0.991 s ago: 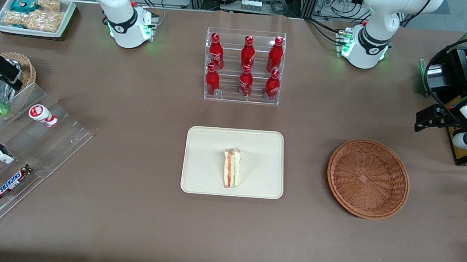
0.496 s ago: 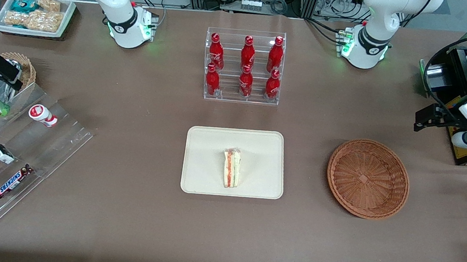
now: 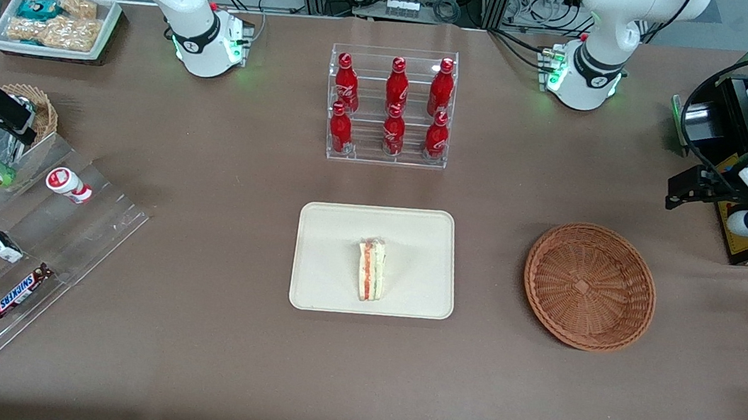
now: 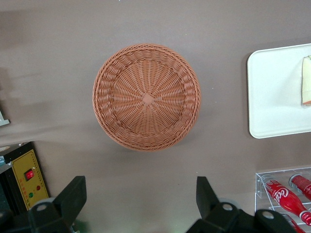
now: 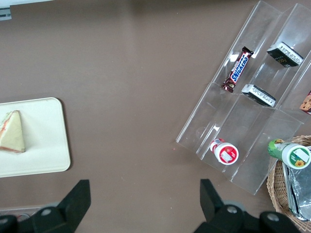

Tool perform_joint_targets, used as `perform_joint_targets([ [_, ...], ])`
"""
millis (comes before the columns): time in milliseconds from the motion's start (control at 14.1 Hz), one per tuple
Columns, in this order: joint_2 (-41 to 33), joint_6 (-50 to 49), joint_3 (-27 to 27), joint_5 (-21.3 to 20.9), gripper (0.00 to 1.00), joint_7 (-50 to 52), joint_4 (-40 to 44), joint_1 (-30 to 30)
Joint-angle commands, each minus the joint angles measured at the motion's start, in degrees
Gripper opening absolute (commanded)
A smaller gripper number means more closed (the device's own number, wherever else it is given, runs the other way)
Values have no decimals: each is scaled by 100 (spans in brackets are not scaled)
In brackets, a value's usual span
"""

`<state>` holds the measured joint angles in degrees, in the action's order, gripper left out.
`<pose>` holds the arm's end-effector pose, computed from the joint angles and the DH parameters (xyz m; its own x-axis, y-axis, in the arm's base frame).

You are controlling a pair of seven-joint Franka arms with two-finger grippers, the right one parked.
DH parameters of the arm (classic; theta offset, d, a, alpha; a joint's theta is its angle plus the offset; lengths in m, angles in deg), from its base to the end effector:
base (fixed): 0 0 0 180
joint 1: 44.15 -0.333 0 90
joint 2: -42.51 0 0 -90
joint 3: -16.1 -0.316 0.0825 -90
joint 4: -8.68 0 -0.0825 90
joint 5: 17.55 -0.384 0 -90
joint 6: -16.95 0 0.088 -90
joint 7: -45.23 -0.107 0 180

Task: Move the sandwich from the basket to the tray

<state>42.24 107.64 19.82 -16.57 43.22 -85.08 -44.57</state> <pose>0.5510 -0.0337 0.5972 0.9946 -0.0923 -0.0482 -0.0915 -0.9956 0.0185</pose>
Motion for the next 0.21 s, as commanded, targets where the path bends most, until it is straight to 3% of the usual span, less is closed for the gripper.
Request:
perform_joint_targets([
  [0, -122, -95, 41, -20, 100, 43, -37, -54],
  [142, -122, -95, 41, -20, 100, 43, -46, -54],
])
